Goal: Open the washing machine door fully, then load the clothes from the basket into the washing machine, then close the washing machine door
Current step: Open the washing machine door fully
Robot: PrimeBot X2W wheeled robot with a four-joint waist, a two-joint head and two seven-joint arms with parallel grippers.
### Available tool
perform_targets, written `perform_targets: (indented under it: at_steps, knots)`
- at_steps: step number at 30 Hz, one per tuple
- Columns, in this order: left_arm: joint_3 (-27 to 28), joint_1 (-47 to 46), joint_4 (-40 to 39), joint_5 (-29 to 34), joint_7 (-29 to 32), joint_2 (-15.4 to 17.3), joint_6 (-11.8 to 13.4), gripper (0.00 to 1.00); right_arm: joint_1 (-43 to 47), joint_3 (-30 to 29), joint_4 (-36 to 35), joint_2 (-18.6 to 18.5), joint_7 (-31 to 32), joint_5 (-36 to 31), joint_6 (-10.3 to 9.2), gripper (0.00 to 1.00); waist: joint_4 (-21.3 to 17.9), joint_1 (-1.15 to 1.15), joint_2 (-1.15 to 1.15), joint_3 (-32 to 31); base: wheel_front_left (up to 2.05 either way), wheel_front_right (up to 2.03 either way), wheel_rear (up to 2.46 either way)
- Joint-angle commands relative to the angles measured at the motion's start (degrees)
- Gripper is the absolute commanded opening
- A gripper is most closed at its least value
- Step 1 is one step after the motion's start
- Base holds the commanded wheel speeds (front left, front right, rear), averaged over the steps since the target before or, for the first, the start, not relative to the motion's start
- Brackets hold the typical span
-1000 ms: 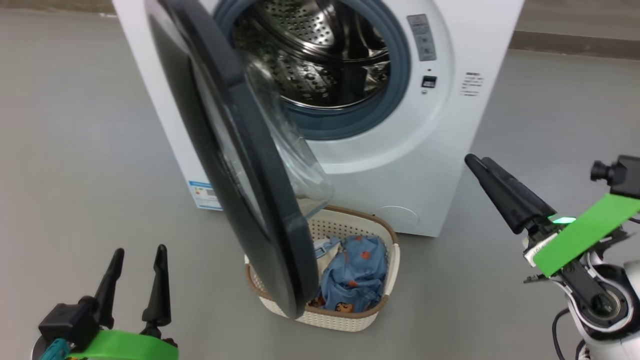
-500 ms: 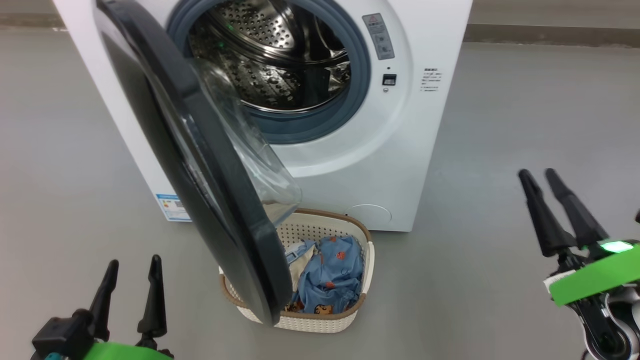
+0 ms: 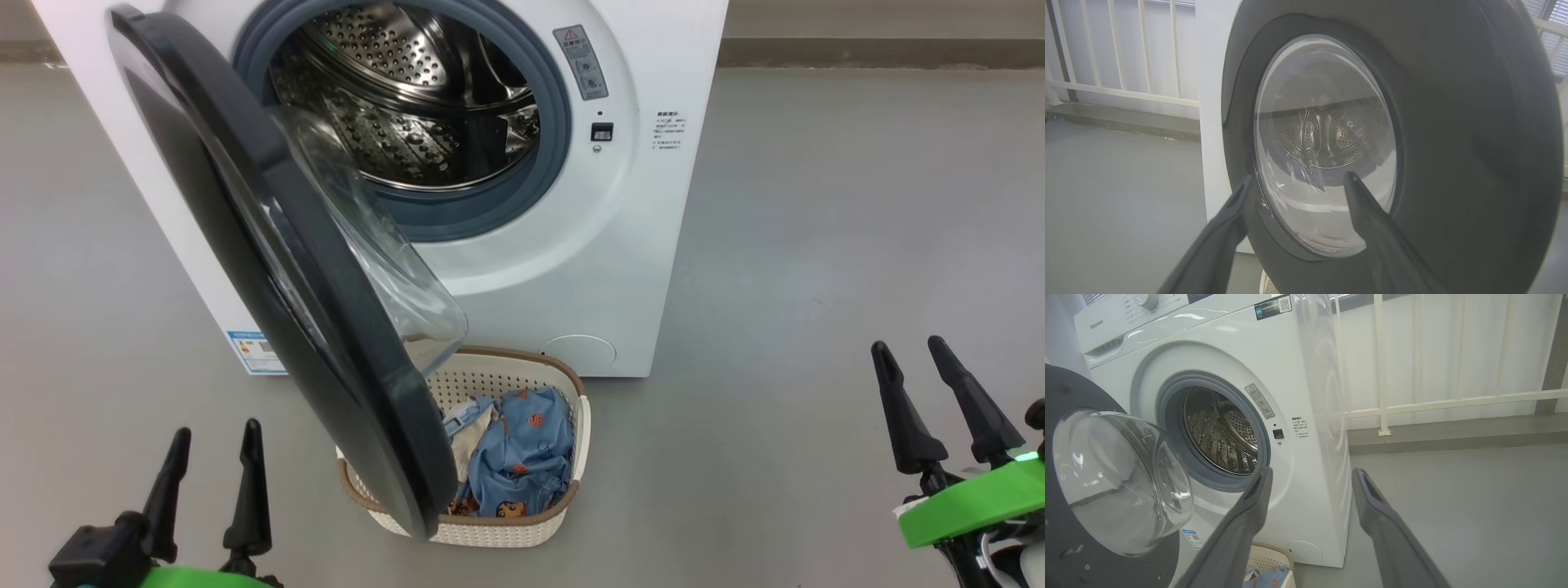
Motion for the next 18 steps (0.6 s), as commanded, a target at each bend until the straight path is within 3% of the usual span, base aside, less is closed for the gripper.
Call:
perform_targets:
  at_steps: [1, 18]
  knots:
    - [1.95, -0.83, -1.92, -0.49, -0.68, 1.52, 0.48, 1.0, 0.1, 0.45, -0.27, -1.06, -1.24, -2.41, 0.26, 1.0, -0.14, 0.0, 0.0, 0.08, 0.0, 0.0, 0.0]
    - [1.11, -2.04, -2.5, -0.44, 0.1, 2.57, 0.7, 1.0, -0.79, 0.45, 5.89, 1.02, -4.28, -6.46, 0.26, 1.0, 0.23, 0.0, 0.0, 0.38, 0.0, 0.0, 0.0]
